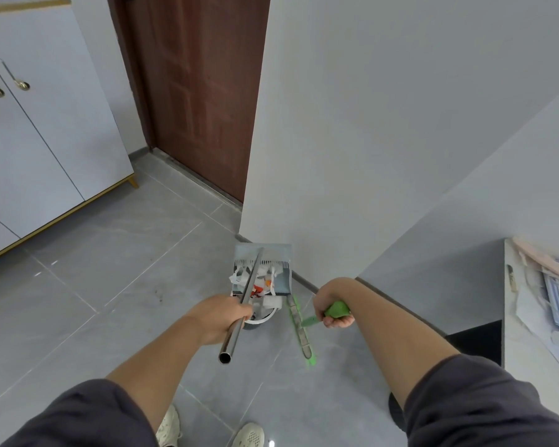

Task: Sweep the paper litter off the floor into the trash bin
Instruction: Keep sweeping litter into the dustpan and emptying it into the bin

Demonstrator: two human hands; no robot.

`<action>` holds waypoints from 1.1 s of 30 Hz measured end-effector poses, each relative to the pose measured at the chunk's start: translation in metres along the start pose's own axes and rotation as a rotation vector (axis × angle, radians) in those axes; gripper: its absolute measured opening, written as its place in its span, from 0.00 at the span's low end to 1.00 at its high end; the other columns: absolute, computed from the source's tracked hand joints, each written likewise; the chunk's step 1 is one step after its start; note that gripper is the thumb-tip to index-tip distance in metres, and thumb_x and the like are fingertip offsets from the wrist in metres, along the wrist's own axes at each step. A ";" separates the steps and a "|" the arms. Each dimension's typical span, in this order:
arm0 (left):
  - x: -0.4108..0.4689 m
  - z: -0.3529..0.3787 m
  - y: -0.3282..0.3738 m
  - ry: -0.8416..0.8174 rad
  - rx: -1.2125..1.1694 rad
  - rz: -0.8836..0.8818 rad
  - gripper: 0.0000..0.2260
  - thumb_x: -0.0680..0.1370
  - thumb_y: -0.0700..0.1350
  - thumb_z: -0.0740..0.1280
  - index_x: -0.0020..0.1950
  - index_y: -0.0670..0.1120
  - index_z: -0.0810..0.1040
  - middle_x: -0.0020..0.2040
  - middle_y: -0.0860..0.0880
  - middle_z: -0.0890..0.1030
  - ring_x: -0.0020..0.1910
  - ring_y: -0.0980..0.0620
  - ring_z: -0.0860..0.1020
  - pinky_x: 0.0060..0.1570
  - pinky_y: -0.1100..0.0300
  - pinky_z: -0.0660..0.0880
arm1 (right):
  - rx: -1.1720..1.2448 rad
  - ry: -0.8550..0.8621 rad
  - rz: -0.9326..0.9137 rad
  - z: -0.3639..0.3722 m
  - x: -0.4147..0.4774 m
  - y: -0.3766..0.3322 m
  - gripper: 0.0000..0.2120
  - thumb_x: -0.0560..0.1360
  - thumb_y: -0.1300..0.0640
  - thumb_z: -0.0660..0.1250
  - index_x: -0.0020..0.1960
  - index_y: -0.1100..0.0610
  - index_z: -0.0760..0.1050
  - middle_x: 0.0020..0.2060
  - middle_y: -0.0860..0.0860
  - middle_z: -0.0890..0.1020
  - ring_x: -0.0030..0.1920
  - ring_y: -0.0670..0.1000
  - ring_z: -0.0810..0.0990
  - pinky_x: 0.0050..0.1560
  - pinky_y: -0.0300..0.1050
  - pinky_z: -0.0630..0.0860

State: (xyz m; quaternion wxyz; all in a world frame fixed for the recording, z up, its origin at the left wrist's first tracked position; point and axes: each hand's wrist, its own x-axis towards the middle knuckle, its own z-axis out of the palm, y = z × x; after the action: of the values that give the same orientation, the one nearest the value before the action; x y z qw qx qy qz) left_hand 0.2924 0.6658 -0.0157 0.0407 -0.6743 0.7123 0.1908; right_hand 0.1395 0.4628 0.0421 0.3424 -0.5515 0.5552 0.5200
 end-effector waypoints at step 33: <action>-0.005 -0.007 -0.003 -0.026 0.112 -0.058 0.11 0.75 0.46 0.64 0.56 0.47 0.76 0.48 0.43 0.80 0.48 0.39 0.80 0.43 0.53 0.74 | 0.113 0.096 -0.038 0.003 0.013 0.015 0.07 0.78 0.61 0.54 0.45 0.63 0.68 0.24 0.55 0.73 0.13 0.49 0.71 0.18 0.32 0.68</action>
State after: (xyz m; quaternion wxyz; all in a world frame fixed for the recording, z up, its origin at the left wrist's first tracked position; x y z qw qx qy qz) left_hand 0.2973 0.6685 -0.0086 0.0932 -0.6889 0.7012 0.1581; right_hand 0.1224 0.4603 0.0317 0.3555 -0.5661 0.5889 0.4542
